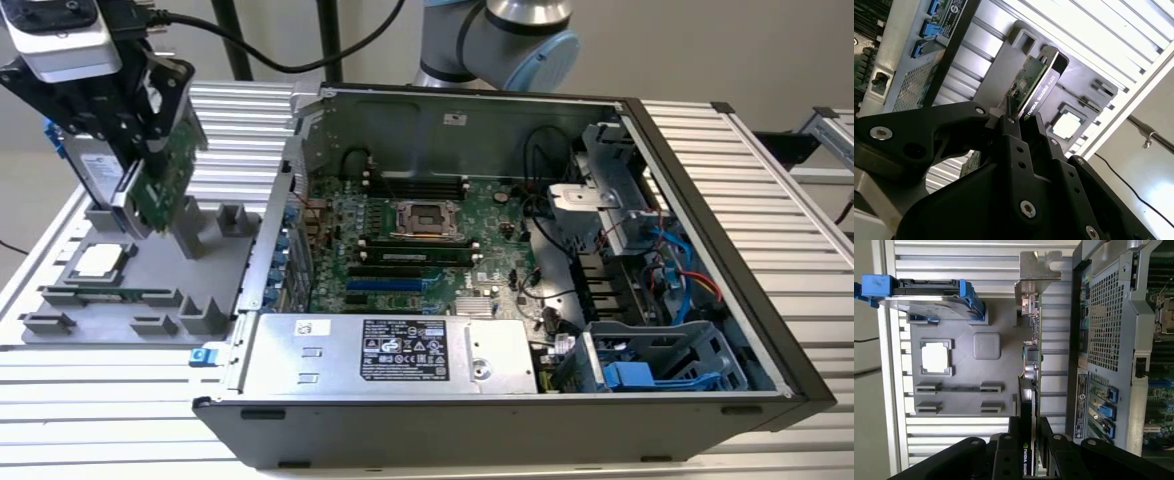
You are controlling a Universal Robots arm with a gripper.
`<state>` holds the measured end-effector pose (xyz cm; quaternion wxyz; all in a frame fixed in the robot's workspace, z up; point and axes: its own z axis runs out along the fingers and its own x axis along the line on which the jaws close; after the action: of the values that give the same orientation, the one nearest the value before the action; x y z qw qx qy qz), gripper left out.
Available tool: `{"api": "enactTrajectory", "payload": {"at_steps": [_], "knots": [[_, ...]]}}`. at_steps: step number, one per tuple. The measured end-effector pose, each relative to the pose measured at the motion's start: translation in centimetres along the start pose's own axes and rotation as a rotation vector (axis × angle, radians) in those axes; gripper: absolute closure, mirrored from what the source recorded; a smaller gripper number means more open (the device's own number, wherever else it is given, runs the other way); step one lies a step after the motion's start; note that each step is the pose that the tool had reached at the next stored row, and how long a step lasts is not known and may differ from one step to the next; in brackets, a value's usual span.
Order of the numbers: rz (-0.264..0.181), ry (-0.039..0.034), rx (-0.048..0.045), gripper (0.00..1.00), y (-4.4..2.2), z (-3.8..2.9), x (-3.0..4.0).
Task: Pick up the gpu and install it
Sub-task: 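Pick up the gpu and move the gpu toward the slot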
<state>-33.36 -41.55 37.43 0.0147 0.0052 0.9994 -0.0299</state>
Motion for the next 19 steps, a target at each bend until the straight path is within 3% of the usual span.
{"api": "enactTrajectory", "payload": {"at_steps": [19], "knots": [[0.0, 0.0, 0.0, 1.0, -0.08, -1.27, -0.04]]}}
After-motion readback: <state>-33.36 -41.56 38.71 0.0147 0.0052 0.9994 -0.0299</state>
